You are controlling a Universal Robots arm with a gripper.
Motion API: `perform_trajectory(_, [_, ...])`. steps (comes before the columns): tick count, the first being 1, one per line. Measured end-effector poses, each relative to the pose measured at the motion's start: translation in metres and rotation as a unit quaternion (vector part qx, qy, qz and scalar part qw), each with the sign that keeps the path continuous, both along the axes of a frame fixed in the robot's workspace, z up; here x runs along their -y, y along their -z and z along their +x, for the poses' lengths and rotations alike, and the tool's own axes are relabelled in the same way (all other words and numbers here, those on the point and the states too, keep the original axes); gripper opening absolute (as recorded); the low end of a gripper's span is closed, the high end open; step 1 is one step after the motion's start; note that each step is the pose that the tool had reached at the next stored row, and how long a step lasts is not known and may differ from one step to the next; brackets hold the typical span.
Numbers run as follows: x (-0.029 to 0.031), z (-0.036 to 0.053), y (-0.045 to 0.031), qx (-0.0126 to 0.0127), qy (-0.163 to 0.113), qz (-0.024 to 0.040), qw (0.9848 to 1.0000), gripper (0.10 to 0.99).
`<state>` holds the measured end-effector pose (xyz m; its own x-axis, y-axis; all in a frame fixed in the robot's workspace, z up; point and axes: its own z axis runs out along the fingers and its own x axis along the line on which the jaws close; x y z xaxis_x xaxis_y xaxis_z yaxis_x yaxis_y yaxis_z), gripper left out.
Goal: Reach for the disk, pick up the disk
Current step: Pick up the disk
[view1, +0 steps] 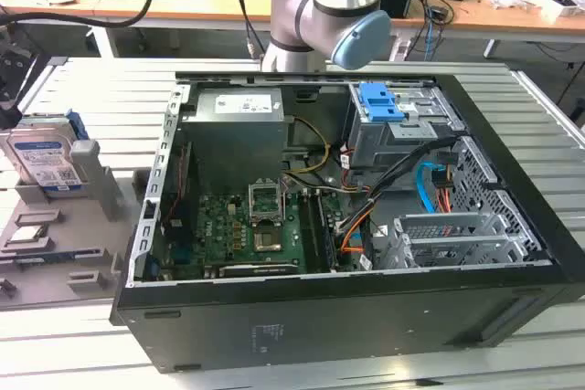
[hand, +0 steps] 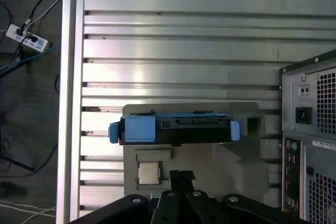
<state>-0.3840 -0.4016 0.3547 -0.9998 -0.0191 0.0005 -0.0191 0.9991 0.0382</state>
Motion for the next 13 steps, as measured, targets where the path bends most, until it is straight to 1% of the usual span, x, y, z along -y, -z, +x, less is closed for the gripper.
perform_trajectory(2, [0.0000, 0.0000, 0.0000, 0.0000, -0.024, 0.0000, 0.9997, 0.106])
perform_trajectory(3, [0.0000, 0.0000, 0.0000, 0.0000, -0.044, 0.0000, 0.9990, 0.106])
perform_trajectory(4, [0.0000, 0.0000, 0.0000, 0.0000, -0.055, 0.0000, 0.9985, 0.106])
perform_trajectory(6, [0.0000, 0.0000, 0.0000, 0.0000, -0.080, 0.0000, 0.9968, 0.106])
perform_trajectory(9, [0.0000, 0.0000, 0.0000, 0.0000, -0.106, 0.0000, 0.9944, 0.106])
perform_trajectory(11, [0.0000, 0.0000, 0.0000, 0.0000, -0.139, 0.0000, 0.9902, 0.106])
perform_trajectory(12, [0.0000, 0.0000, 0.0000, 0.0000, -0.157, 0.0000, 0.9876, 0.106])
perform_trajectory(13, [0.0000, 0.0000, 0.0000, 0.0000, -0.170, 0.0000, 0.9854, 0.106])
